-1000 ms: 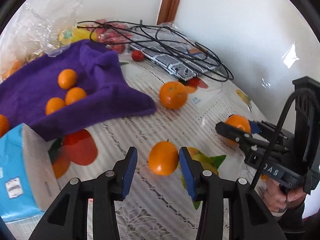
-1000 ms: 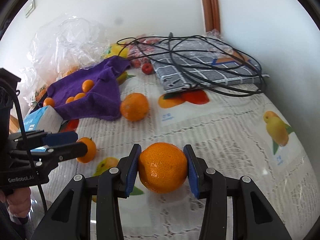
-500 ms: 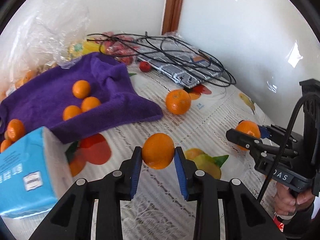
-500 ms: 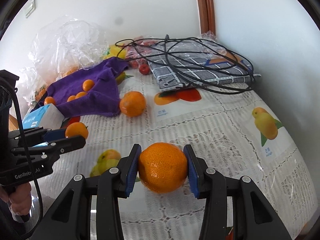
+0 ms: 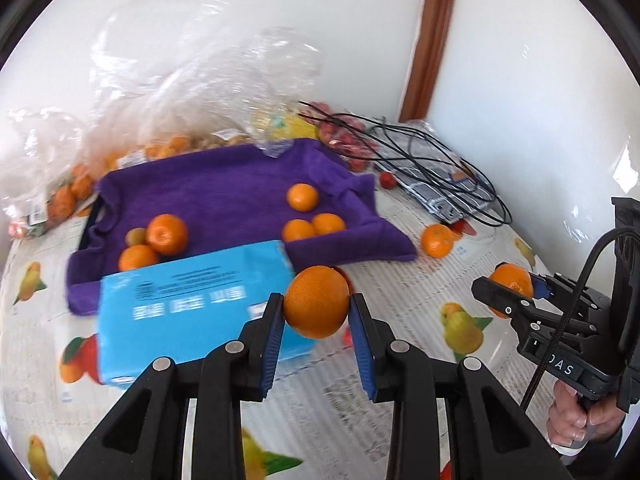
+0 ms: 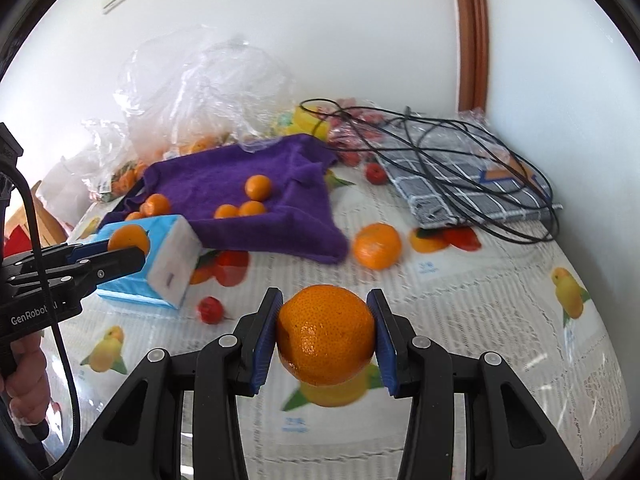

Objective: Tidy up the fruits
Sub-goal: 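Carry both held oranges over the purple towel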

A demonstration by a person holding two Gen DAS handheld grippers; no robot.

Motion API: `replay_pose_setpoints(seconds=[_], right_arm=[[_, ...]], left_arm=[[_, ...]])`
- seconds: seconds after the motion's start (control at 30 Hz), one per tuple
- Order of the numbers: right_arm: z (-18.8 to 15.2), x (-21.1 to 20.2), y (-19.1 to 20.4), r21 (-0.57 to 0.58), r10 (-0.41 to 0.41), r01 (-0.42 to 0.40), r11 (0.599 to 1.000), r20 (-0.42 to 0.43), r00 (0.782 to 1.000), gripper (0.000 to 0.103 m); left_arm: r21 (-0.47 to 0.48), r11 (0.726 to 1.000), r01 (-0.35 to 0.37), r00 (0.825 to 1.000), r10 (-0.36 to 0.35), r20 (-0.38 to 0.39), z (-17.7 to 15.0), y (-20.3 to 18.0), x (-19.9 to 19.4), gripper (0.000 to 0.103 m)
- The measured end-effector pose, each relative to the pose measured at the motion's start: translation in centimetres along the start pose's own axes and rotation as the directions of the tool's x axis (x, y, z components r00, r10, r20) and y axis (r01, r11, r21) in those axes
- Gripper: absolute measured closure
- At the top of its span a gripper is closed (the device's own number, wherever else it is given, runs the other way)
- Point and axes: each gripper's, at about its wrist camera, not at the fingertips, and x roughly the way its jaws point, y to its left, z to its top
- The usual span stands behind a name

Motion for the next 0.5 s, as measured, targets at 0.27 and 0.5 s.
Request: replay_pose_setpoints(seconds=[0.27,0.5], right_arm=[[2.3,0.3,4.9,-0.047,0.051,-0.049,0.998,0.026,0.998,0.060],[3.7,1.4,8.1,-0.076,0.076,-0.073,0.994,0.027,0.997,0.060]], left_arm=[[-0.093,0.992,-0.091,0.995,0.094,0.037,-0.2,5.5,-2.7,0.072],[-0.140,0.980,-0.141,0.986,0.151,0.064,-0.3,8.9,-4.0,0.072]])
